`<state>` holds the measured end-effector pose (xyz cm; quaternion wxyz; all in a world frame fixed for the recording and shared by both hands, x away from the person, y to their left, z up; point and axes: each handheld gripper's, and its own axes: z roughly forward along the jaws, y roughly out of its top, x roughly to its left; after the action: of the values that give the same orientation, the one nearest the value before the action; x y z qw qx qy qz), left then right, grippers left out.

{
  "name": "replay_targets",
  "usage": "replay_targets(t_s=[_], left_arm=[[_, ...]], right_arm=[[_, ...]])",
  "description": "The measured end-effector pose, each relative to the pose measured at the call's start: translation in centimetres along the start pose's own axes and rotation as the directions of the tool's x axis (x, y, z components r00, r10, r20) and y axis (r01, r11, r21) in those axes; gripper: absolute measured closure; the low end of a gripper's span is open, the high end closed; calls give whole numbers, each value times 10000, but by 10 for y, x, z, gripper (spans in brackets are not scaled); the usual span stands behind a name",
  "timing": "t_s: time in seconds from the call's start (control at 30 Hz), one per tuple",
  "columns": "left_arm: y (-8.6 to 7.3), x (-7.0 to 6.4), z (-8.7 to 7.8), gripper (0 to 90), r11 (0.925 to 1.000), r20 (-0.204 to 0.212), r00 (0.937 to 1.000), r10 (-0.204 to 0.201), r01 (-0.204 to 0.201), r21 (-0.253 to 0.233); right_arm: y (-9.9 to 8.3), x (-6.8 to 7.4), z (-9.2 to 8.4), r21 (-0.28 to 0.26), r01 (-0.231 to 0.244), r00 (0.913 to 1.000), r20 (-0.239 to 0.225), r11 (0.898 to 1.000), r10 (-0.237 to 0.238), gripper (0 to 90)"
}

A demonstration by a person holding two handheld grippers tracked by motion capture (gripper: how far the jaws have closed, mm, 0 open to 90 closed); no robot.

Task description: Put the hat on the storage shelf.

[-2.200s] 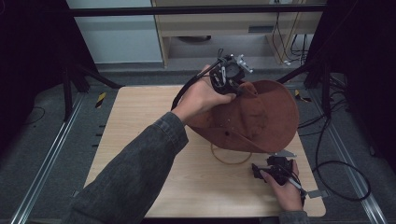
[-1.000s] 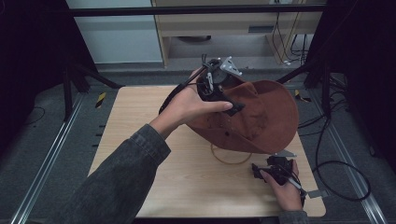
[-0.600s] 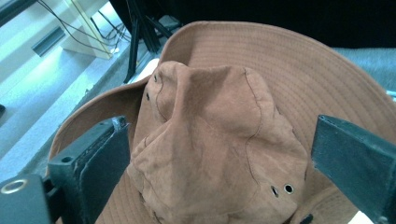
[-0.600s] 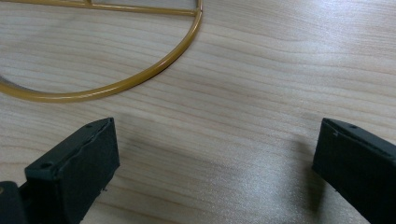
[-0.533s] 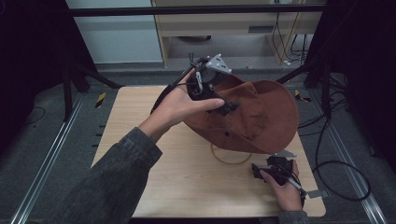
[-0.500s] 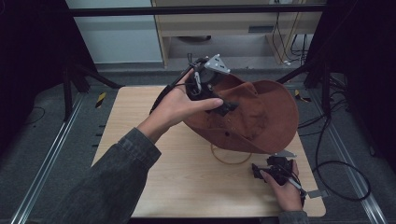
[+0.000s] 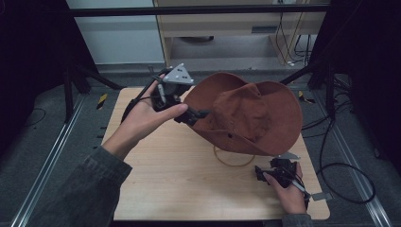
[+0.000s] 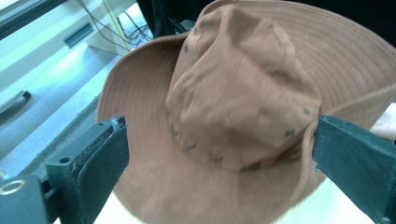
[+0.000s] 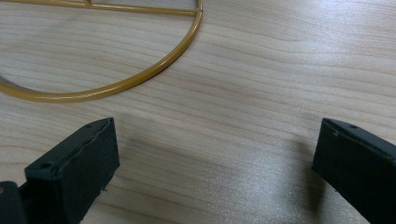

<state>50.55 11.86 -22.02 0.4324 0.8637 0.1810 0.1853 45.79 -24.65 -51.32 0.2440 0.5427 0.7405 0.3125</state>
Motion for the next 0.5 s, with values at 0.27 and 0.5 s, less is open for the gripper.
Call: replay_targets(t_s=[0.27,0.5], left_arm=[[-53,10,-19,47,9982,-394,9974,-599,594,-126],[-92,-2,-17,52,9985,-631,9965,-541,546,56]], right_arm=[[0,0,0,2,-51,10000,-26,10000,51,4],[0,0,0,4,-47,10000,-25,10000,47,4]])
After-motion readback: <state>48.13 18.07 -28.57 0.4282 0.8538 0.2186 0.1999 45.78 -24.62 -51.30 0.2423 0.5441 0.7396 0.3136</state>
